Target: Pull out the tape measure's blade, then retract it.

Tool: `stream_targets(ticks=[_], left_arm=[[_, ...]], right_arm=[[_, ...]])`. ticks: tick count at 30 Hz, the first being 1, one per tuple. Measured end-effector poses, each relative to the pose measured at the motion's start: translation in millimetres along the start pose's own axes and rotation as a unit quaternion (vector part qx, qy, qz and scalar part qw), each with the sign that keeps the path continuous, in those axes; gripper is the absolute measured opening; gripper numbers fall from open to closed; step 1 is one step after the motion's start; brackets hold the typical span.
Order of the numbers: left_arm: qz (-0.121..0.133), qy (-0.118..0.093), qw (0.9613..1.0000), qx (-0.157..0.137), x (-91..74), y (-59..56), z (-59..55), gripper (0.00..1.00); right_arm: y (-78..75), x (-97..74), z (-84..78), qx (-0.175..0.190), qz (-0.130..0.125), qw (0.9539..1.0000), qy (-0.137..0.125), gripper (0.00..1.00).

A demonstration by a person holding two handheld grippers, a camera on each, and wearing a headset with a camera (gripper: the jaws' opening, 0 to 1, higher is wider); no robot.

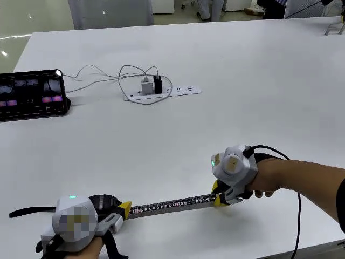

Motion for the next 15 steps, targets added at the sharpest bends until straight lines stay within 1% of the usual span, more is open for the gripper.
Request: stream_targets(ticks=[1,2,6,8,12,15], left_arm=[[0.007,0.006,0.9999,0.011,-1.3,2.2,-1.3,0.66],[0.005,0.005,1.0,0.005,-1.4,1.5,-1.4,0.66],[0.002,0.01,0.9999,0.001,-3.3,1.7,-1.1,0.66],[-0.001,0.004,0.9998,-0.021,-4.4,2.5,-0.1,0.66],[0.004,0.011,0.9998,-0.015,-4.6,1.6,0.2,0.65],[0.001,0.013,0.9998,-0.012,-4.1,2.7,-0.2,0.65]], right_arm=[[0.3,-0.2,0.1,-0.01,0.0,1.0,0.002,0.1],[0.8,0.0,0.2,-0.014,0.0,0.9999,0.002,0.1],[0.6,0.4,0.4,-0.009,-0.004,0.9999,0.008,0.1],[0.2,0.5,0.5,-0.008,-0.004,0.9999,0.01,0.1],[0.3,0.3,0.9,-0.003,-0.004,0.9999,0.013,0.1],[0.0,0.7,1.0,0.001,-0.004,0.9999,0.015,0.1]])
Point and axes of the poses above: the centre of the closed fingertips' face, and the gripper's own axes: x roughly forward along the fingers, y roughly to its left, z roughly out of its top, the point moved 4 cm from there along -x, roughly backward along the fingers, and after that the axes turned 1 degree about -z, right-handed, at the moved point
